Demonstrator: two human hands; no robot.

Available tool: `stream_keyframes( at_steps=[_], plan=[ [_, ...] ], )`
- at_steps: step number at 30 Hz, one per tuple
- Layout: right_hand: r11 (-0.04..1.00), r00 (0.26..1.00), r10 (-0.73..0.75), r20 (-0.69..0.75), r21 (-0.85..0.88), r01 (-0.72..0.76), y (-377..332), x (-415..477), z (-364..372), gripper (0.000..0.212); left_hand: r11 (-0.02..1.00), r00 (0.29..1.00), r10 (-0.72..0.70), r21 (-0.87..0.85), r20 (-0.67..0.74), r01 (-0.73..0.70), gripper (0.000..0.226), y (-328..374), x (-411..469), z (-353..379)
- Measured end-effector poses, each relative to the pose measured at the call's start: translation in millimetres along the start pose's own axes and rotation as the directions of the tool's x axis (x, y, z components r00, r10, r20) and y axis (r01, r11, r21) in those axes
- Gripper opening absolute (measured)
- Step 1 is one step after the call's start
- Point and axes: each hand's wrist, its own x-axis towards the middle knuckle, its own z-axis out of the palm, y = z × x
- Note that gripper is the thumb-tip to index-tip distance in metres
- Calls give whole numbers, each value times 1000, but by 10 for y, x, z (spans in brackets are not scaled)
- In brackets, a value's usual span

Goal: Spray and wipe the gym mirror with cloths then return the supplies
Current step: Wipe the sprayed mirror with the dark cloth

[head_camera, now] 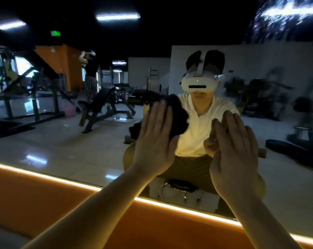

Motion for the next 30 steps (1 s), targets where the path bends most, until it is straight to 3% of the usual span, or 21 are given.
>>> stream_keyframes(
  at_steps=[5,8,10,13,18,23,25,28,30],
  plan=[
    [998,998,-67,7,-6,67,-193,-101,158,58,946,948,-314,67,-59,318,84,-852,-450,-194],
    [999,999,-52,0,1,52,-225,-116,187,57,814,811,-580,-14,-70,581,106,-1136,-705,-255],
    [999,999,-41,2,8,41,-226,-118,185,58,765,763,-644,-74,-54,640,111,-1051,-757,-224],
    [999,998,-52,19,9,52,-205,-132,163,59,827,828,-559,-104,-44,553,111,-565,-694,-110],
    [991,991,-117,65,66,112,-34,-121,76,59,944,959,-273,-172,72,282,103,394,-467,102],
    [969,995,-86,48,236,73,68,-76,26,57,923,988,58,-384,144,2,72,900,-528,165],
    [962,996,-75,45,267,60,64,-78,26,56,932,987,109,-356,119,-60,64,789,-540,154],
    [959,997,-75,16,273,68,12,-104,41,54,970,978,183,-179,102,-162,59,382,-619,139],
    [962,997,-74,-5,264,72,-40,-108,63,52,986,981,159,-66,107,-153,57,55,-745,82]
  ],
)
